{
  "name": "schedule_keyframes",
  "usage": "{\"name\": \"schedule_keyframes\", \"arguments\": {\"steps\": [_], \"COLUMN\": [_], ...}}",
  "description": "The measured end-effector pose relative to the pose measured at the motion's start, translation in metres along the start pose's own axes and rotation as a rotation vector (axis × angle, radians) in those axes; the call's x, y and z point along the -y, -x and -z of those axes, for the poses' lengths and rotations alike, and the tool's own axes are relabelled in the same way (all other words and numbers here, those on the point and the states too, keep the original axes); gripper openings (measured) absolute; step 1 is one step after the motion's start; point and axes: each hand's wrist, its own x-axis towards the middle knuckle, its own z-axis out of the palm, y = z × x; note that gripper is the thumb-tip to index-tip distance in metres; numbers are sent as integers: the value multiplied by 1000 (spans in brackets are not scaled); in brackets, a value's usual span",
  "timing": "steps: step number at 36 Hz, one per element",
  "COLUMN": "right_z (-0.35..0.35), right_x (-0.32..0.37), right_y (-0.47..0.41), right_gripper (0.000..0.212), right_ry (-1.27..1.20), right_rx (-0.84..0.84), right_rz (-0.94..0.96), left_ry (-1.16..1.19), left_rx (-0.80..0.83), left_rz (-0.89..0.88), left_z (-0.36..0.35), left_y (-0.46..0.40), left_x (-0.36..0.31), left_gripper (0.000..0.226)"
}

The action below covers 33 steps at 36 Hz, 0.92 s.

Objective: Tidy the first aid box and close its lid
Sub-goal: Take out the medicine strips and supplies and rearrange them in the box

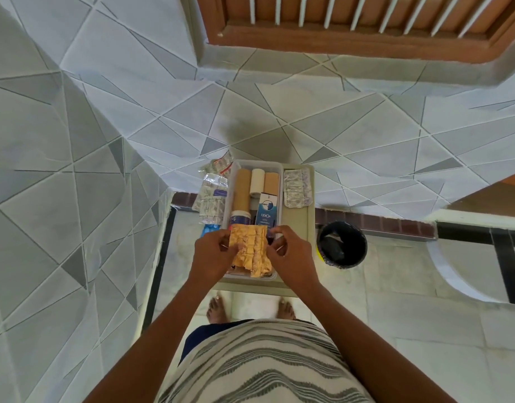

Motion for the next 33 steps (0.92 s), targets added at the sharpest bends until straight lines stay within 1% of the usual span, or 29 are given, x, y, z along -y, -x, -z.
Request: {"name": "schedule_keyframes", "arguments": {"steps": [2,4,7,10,13,15,17,20,22,24,26,29,33], "right_z": [-5,-10,-13,-14,-14,-16,-18,-22,-25,-27,-28,-30,-34], "right_x": [-4,-7,-8,-4,2,4,4,1,0,-1,0,3,4], "right_y": [0,0,-2,-5,-8,-9,-8,-6,-7,-8,-10,-13,-17], "right_gripper": [24,15,8,9,13,17,25,42,36,25,19,18,16], "right_ry": [56,154,304,504,706,778,778,665,609,623,644,711,869], "right_rx": [31,47,73,132,202,206,182,126,104,102,95,104,147], "right_rz": [-21,-12,32,125,153,147,146,125,127,144,137,119,83], "left_ry": [-48,-115,-288,-404,-554,-591,-626,-650,-653,-681,-733,-819,-897], "left_rx": [11,14,31,77,61,54,44,61,82,87,88,86,92], "left_rz": [-45,-77,-93,-111,-180,-203,-226,-292,-330,-358,-396,-434,-459], "left_z": [2,1,-4,-8,-10,-11,-10,-7,-3,-1,-1,-2,-5], "left_y": [2,6,8,7,8,9,8,3,0,-2,-3,-4,-2], "left_x": [3,3,7,11,12,15,19,22,22,21,21,23,26], "left_gripper": [30,31,48,61,63,64,65,63,60,56,55,57,55]}}
